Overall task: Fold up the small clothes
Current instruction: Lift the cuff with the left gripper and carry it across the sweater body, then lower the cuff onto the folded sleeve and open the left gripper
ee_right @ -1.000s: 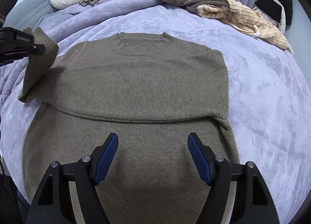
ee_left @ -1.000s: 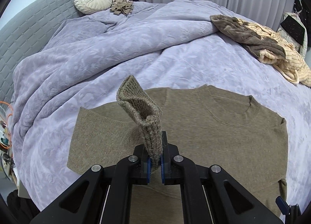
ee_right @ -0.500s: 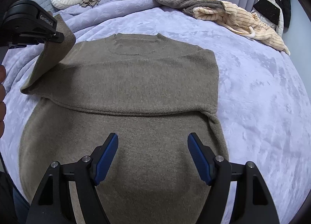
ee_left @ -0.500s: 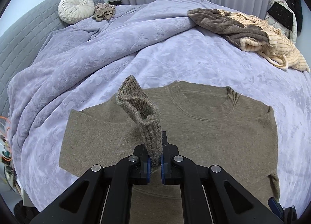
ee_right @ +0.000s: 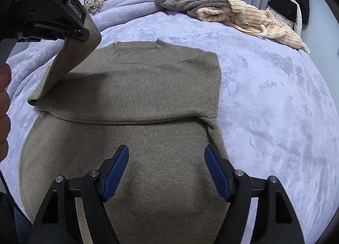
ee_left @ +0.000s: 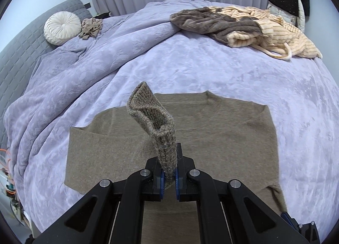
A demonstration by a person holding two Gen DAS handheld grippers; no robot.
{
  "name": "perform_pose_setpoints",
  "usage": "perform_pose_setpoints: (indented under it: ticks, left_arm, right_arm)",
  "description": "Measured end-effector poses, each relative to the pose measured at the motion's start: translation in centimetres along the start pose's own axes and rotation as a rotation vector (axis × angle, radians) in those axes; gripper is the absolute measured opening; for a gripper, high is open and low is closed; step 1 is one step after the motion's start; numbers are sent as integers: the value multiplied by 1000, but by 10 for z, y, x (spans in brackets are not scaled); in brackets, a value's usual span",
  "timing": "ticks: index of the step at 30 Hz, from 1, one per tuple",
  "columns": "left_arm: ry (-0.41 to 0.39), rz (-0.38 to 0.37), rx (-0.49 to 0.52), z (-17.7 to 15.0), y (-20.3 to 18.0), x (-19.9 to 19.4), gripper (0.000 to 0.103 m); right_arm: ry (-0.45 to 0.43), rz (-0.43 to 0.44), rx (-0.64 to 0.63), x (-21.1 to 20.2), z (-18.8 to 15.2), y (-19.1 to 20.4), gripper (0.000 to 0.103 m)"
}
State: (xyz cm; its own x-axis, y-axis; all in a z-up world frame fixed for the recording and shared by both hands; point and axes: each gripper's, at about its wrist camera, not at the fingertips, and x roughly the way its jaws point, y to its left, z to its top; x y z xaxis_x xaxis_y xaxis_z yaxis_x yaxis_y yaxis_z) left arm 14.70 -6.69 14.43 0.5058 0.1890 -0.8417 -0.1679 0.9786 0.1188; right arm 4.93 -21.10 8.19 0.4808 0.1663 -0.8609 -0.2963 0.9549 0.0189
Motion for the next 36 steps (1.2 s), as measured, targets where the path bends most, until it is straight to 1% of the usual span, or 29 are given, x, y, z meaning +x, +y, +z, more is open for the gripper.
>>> perform_pose_setpoints:
  ticks: [8,15,17,21,24,27,29,36]
  left_arm:
    - [-39,-35,127,-6,-61,-25,8]
    - [-31,-54,209,-18,-101,-26,8]
    - [-21,-68,214,-20,-107,-24,8]
    - [-7,-64,224,-24,-114,-17,8]
    - [24,-61,231,-28,-114,-4,8]
    - [79,-81,220,-36,-113,14,8]
    - [97,-92,221,-42,-115,23,8]
    - [113,-129,227,-53,-133,36,8]
  right_arm:
    - [-7,1,46,-1,-6,-24,77]
    - [-27,-19,83,-8,-13,-46,77]
    - [-31,-25,91,-10,-16,-52,77]
    - [-24,-33,100,-9,-21,-61,77]
    - [-28,-35,113,-10,-25,-67,77]
    - [-31,-44,119,-10,-27,-72,77]
    - [-32,-49,125,-10,-28,-76,77]
    - [-27,-75,135,-10,-35,-85,77]
